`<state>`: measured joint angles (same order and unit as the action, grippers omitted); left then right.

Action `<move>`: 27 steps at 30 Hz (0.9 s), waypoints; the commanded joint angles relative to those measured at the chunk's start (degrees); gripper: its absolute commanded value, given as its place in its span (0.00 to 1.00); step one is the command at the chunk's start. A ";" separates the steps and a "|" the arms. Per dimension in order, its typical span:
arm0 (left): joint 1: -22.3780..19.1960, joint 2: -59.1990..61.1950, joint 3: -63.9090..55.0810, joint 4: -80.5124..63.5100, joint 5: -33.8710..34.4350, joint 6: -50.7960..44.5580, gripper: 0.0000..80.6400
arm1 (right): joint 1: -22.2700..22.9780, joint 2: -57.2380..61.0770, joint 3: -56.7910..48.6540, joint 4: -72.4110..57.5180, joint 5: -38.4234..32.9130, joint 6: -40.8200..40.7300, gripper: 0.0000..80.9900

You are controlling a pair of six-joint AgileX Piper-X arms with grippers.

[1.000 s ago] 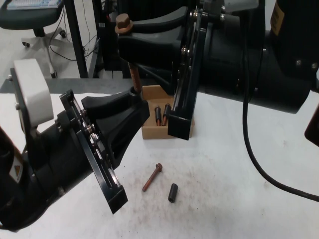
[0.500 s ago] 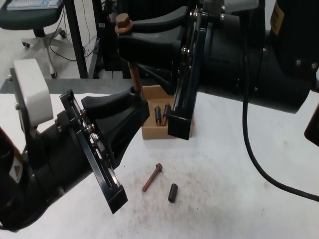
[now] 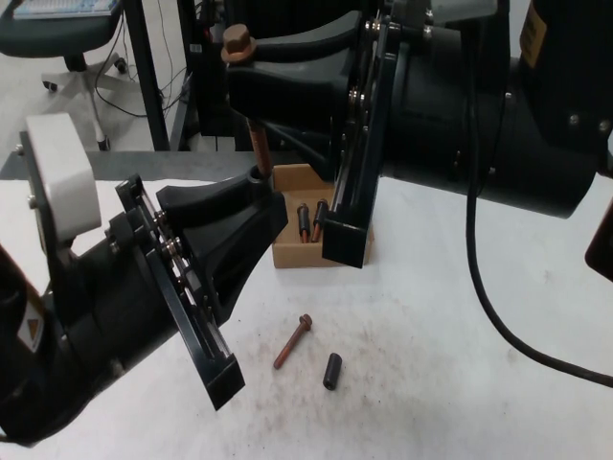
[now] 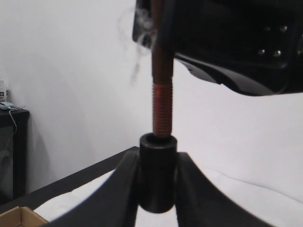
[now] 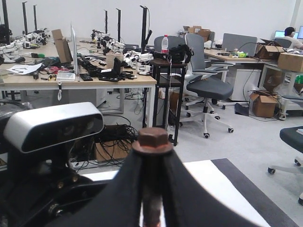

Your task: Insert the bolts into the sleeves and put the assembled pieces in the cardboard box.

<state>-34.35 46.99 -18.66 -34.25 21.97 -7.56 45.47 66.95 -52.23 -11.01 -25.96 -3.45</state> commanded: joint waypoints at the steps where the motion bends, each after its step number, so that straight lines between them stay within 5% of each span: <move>1: 0.15 -0.69 -0.82 -4.13 -0.48 -0.67 0.00 | 0.07 0.10 0.03 2.23 0.77 -0.45 0.01; 27: 0.15 -0.69 -0.82 -4.13 -0.48 -0.67 0.00 | 1.30 1.63 0.03 -2.34 0.33 -0.45 0.01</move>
<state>-34.20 46.99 -18.85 -37.31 20.93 -7.68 46.68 68.60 -52.04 -14.00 -25.69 -3.80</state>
